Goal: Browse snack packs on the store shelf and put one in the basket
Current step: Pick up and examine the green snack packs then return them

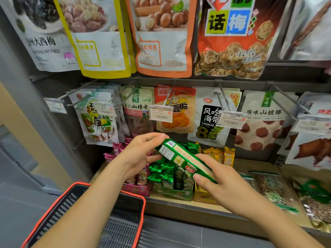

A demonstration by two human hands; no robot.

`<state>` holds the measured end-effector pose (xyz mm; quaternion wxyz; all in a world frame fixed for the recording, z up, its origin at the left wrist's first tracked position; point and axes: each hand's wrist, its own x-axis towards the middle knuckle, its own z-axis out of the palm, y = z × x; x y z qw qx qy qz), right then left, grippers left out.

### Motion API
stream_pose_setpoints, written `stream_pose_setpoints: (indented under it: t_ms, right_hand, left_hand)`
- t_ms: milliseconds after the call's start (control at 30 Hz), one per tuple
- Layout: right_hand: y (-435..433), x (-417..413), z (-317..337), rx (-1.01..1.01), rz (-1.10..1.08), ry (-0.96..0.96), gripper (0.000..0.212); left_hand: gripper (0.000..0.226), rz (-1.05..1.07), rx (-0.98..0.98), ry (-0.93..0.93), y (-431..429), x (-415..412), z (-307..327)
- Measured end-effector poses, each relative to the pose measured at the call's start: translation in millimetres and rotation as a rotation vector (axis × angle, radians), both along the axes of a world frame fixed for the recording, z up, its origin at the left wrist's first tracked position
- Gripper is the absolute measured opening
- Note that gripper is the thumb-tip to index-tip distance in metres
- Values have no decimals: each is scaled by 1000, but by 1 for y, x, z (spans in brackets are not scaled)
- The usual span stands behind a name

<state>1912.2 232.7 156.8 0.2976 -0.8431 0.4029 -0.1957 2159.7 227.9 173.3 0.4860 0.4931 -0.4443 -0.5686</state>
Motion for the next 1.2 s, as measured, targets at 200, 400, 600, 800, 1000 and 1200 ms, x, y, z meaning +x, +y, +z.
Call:
stream_pose_setpoints:
  t_ms: [200, 400, 600, 800, 1000, 1200]
  right_hand:
    - [-2, 3, 1, 285, 56, -280, 27]
    - [-4, 3, 1, 289, 18, -143, 32]
    - [-5, -1, -3, 231, -24, -19, 63]
    - [-2, 8, -7, 211, -124, -241, 47]
    - [-2, 10, -10, 266, -159, -243, 45]
    - [-13, 0, 0, 275, -209, -304, 11]
  left_hand:
    - [29, -83, -44, 213, 0, 3, 1]
    - [9, 206, -98, 133, -5, -10, 0]
    - [4, 354, -19, 169, -10, -13, -9]
    - [23, 193, 83, 157, -7, -32, -22]
    - [23, -96, 137, 124, 0, -58, -33]
    - [17, -262, 77, -241, 5, -63, -31]
